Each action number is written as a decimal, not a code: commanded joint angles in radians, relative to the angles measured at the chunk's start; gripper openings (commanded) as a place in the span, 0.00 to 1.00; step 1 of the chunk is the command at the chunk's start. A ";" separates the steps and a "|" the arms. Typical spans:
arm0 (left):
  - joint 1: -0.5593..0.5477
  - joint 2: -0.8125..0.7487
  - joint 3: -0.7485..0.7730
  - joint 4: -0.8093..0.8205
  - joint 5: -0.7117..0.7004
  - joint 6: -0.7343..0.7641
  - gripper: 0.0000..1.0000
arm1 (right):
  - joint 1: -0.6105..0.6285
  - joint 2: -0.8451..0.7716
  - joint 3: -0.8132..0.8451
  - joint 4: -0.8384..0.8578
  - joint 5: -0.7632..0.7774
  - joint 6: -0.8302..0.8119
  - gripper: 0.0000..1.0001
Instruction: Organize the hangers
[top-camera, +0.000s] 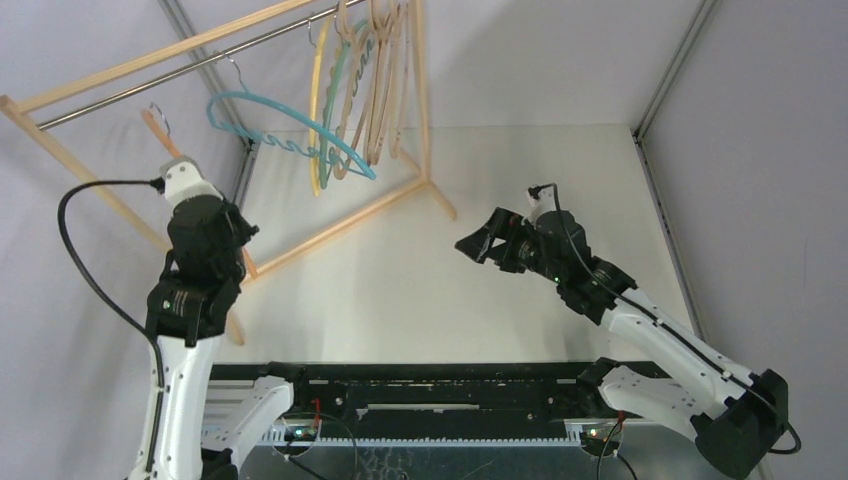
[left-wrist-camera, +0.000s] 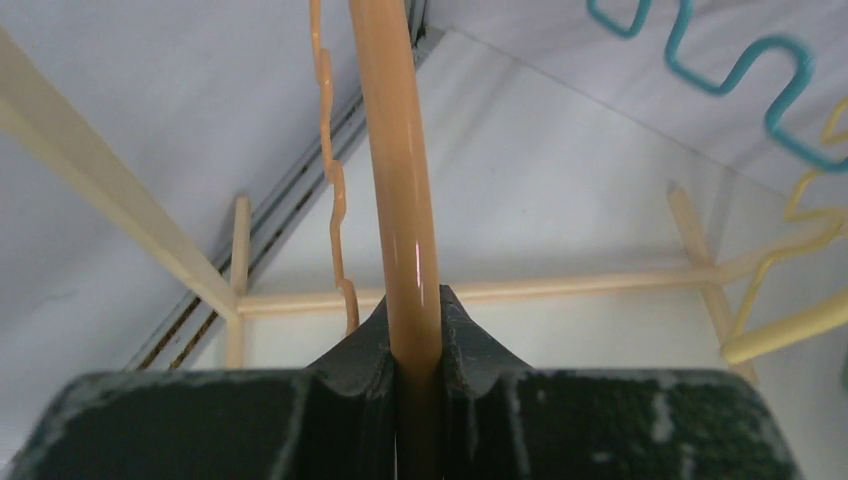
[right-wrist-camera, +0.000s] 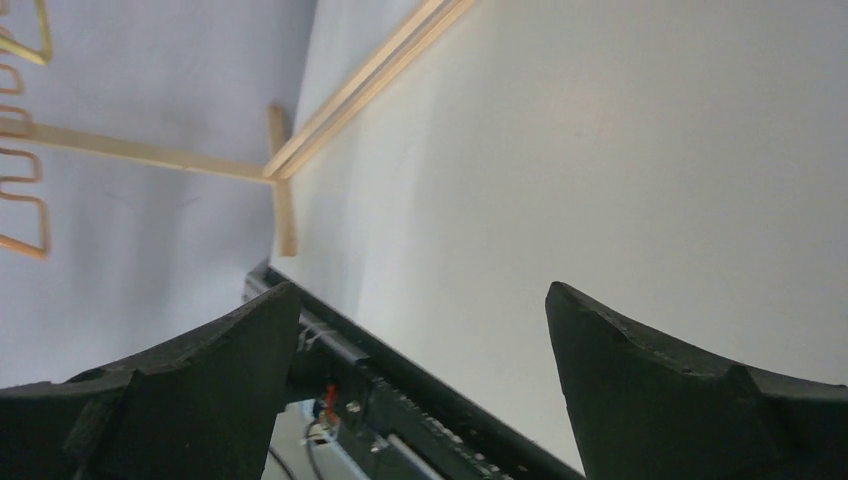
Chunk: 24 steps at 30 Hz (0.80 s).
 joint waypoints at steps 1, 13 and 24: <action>0.004 0.058 0.097 0.174 -0.072 0.100 0.00 | -0.035 -0.066 -0.029 -0.102 0.089 -0.128 1.00; 0.004 0.106 0.162 0.272 0.005 0.102 0.00 | -0.145 -0.052 -0.102 -0.104 0.011 -0.162 1.00; -0.006 0.006 -0.028 0.283 0.071 0.058 0.00 | -0.149 -0.015 -0.106 -0.064 -0.012 -0.142 1.00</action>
